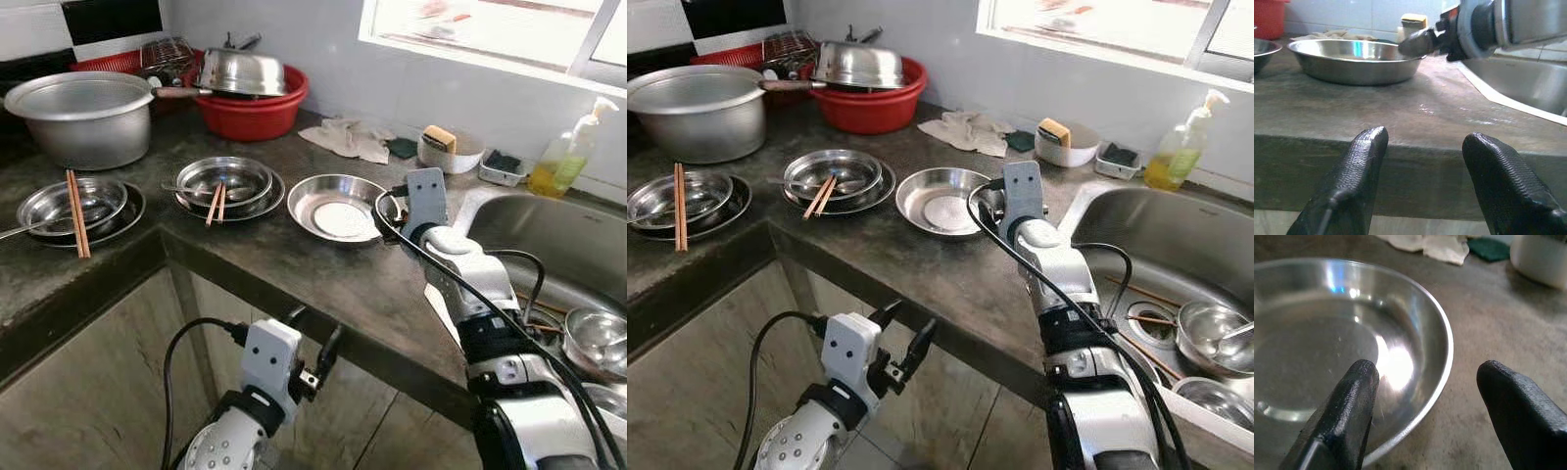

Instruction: Kitchen organization

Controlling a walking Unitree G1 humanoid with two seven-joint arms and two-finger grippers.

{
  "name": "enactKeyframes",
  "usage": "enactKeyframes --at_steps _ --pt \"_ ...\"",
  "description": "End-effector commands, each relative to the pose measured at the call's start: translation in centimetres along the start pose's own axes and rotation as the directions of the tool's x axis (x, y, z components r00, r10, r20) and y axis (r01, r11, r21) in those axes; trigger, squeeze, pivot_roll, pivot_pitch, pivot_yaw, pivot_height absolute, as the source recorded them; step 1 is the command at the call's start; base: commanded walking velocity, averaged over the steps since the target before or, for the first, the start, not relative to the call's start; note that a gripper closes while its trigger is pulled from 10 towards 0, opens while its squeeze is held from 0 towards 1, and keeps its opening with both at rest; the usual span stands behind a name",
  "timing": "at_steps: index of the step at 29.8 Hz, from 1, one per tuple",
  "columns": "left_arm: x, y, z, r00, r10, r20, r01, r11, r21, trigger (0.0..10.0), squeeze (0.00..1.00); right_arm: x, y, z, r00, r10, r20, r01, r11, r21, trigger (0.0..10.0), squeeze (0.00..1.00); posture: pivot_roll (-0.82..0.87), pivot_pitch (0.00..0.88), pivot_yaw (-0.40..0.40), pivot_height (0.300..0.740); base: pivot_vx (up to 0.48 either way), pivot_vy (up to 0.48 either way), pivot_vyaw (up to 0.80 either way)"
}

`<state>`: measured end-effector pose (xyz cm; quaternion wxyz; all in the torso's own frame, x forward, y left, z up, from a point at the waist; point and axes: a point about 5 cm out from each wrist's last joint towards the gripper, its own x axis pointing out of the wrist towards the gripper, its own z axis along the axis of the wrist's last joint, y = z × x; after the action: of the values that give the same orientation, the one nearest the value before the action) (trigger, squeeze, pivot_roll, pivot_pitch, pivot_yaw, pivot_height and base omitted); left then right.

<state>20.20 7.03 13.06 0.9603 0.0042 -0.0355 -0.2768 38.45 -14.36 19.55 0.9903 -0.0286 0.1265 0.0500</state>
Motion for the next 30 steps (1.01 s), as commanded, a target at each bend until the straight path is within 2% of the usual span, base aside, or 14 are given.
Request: enactKeyframes --at_steps 1,4,7,8,10,11,14,15,17,20,23,25,26,30 --pt "0.1 -0.3 0.7 0.999 -0.017 0.029 0.017 1.000 -0.009 10.0 0.00 0.2 -0.6 0.5 1.000 -0.023 -0.011 0.023 1.000 0.019 10.0 0.00 0.05 0.038 -0.122 0.740 0.000 0.000 0.00" --pt "-0.3 -1.2 0.7 0.998 -0.062 0.033 0.063 0.998 -0.019 10.0 0.00 0.7 -1.2 1.2 0.998 -0.050 -0.023 0.052 0.993 0.103 10.0 0.00 0.05 0.046 -0.123 0.740 0.000 0.000 0.00" --pt "-0.3 -1.3 0.7 0.997 -0.071 0.031 0.071 0.997 -0.022 10.0 0.00 0.9 -1.2 1.2 0.998 -0.049 -0.032 0.052 0.992 0.115 10.0 0.00 0.05 0.046 -0.123 0.740 0.000 0.000 0.00" --pt "-0.3 -1.4 0.7 0.996 -0.079 0.029 0.080 0.997 -0.019 10.0 0.00 1.0 -1.1 0.9 0.998 -0.035 -0.058 0.044 0.986 0.163 10.0 0.00 0.05 0.048 -0.125 0.740 0.000 0.000 0.00" --pt "-0.3 -1.4 0.7 0.996 -0.079 0.029 0.080 0.997 -0.019 10.0 0.00 1.0 -1.1 0.9 0.998 -0.035 -0.058 0.044 0.986 0.163 10.0 0.00 0.05 0.048 -0.125 0.740 0.000 0.000 0.00" --pt "-0.3 -1.4 0.7 0.996 -0.086 0.027 0.087 0.996 -0.013 10.0 0.00 1.2 -1.0 0.7 0.996 -0.021 -0.083 0.038 0.977 0.209 10.0 0.00 0.05 0.048 -0.125 0.740 0.000 0.000 0.00" --pt "-0.3 -1.4 0.7 0.996 -0.086 0.027 0.087 0.996 -0.013 10.0 0.00 1.2 -1.0 0.7 0.996 -0.021 -0.083 0.038 0.977 0.209 10.0 0.00 0.05 0.048 -0.125 0.740 0.000 0.000 0.00" --pt "-0.4 -1.4 0.6 0.996 -0.089 0.024 0.089 0.996 -0.005 10.0 0.00 1.3 -0.8 0.6 0.995 -0.004 -0.102 0.031 0.965 0.260 10.0 0.00 0.05 0.047 -0.123 0.740 0.000 0.000 0.00" --pt "-0.4 -1.3 0.5 0.996 -0.089 0.021 0.089 0.996 0.000 10.0 0.00 1.5 -0.6 0.6 0.993 0.013 -0.113 0.022 0.952 0.307 10.0 0.00 0.05 0.047 -0.127 0.740 0.000 0.000 0.00" --pt "-0.4 -1.3 0.5 0.996 -0.089 0.021 0.089 0.996 0.000 10.0 0.00 1.5 -0.6 0.6 0.993 0.013 -0.113 0.022 0.952 0.307 10.0 0.00 0.05 0.047 -0.127 0.740 0.000 0.000 0.00" --pt "-0.4 -1.1 0.5 0.996 -0.083 0.019 0.083 0.996 0.011 10.0 0.00 1.7 -0.1 0.7 0.989 0.051 -0.140 0.009 0.917 0.398 10.0 0.00 0.05 0.046 -0.124 0.740 0.000 0.000 0.00" --pt "-0.4 -1.1 0.5 0.996 -0.082 0.019 0.082 0.997 0.013 10.0 0.00 1.8 0.0 0.6 0.987 0.058 -0.149 0.009 0.910 0.413 10.0 0.00 0.05 0.046 -0.123 0.740 0.000 0.000 0.00" --pt "-0.4 -1.1 0.5 0.997 -0.080 0.019 0.079 0.997 0.016 10.0 0.00 1.9 0.1 0.5 0.983 0.078 -0.167 0.007 0.889 0.457 10.0 0.00 0.05 0.044 -0.121 0.740 0.000 0.000 0.00" --pt "-0.4 -1.0 0.5 0.997 -0.075 0.020 0.075 0.997 0.023 10.0 0.00 2.0 0.3 0.3 0.979 0.089 -0.182 0.007 0.883 0.470 10.0 0.00 0.06 0.045 -0.123 0.740 0.000 0.000 0.00"
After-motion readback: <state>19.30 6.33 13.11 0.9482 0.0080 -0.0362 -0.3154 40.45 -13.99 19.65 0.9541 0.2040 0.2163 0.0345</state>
